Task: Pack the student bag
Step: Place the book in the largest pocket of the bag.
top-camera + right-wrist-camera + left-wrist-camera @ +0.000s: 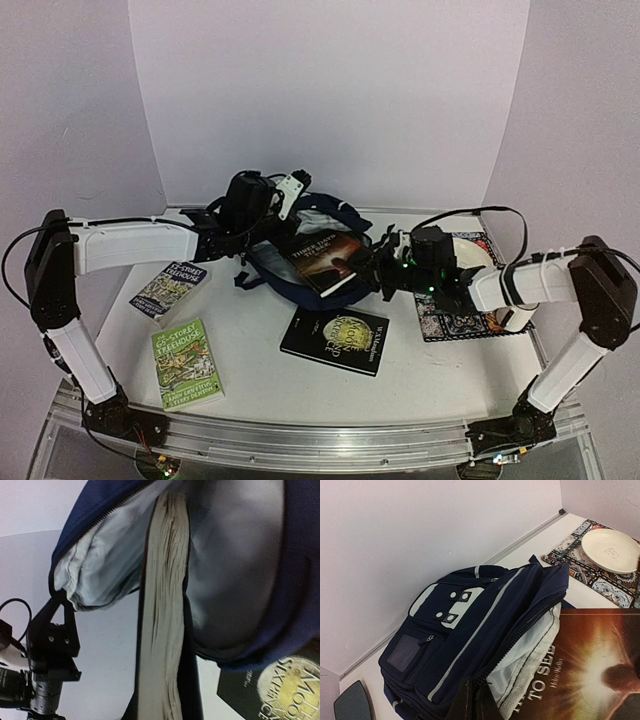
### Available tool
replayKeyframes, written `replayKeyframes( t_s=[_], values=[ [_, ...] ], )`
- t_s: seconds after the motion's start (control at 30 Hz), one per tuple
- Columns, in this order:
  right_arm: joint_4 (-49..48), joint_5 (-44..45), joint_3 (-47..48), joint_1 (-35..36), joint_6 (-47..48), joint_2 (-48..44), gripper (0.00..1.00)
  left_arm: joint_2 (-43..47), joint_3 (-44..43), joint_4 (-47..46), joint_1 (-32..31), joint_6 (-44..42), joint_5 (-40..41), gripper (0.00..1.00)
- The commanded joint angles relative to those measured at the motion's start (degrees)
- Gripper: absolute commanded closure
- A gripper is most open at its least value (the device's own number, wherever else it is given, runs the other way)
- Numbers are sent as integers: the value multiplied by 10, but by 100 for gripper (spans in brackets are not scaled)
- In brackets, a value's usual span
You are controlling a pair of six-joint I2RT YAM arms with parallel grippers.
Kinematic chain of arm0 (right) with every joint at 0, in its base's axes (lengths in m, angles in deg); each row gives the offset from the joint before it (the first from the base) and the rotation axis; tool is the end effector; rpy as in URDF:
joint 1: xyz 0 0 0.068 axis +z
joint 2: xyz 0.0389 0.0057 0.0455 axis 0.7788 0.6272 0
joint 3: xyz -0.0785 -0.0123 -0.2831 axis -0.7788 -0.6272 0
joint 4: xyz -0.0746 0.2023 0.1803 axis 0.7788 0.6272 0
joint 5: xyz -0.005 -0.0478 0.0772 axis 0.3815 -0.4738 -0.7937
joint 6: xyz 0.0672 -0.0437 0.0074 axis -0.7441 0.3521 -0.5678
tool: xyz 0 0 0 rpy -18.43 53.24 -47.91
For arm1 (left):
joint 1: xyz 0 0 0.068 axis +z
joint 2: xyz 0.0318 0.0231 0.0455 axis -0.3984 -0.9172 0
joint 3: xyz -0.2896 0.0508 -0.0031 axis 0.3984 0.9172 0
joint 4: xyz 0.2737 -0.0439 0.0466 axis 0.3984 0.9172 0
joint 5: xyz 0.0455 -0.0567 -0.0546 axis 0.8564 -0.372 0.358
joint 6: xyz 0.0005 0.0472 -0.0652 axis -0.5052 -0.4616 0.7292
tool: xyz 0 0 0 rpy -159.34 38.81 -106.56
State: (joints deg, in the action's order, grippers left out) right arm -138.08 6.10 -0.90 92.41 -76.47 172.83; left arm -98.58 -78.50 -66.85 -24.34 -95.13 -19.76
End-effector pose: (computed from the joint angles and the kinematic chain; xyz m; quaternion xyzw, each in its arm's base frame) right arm 0.2799 0.2692 0.2470 0.1322 0.6835 0.6614 0.2789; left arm 0.3237 -0.3236 0.2953 0.3356 0.7527 -0.0346 0.5653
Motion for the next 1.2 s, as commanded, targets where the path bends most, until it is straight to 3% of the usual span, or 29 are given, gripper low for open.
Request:
replayKeyframes(
  t_s=[0.0,0.3,0.53,0.7,0.83,0.93,1.17],
  values=[
    [-144,-5,100,2,-12,55,100,69,13,-78,-15,-39,-34,100],
    [-160,35,234,1,7,188,100,115,48,-78,-31,-75,-78,100],
    [-153,12,356,-4,8,312,100,148,78,-77,-40,-106,-99,100],
    [-88,-13,433,-14,24,378,100,174,113,-77,-40,-115,-101,100],
    [18,-35,495,-20,63,412,99,190,136,-77,-40,-113,-100,100],
    [92,-39,533,-21,96,432,89,196,146,-78,-40,-102,-94,100],
    [152,-35,531,-35,121,439,51,180,154,-78,-33,-71,-42,100]
  ],
)
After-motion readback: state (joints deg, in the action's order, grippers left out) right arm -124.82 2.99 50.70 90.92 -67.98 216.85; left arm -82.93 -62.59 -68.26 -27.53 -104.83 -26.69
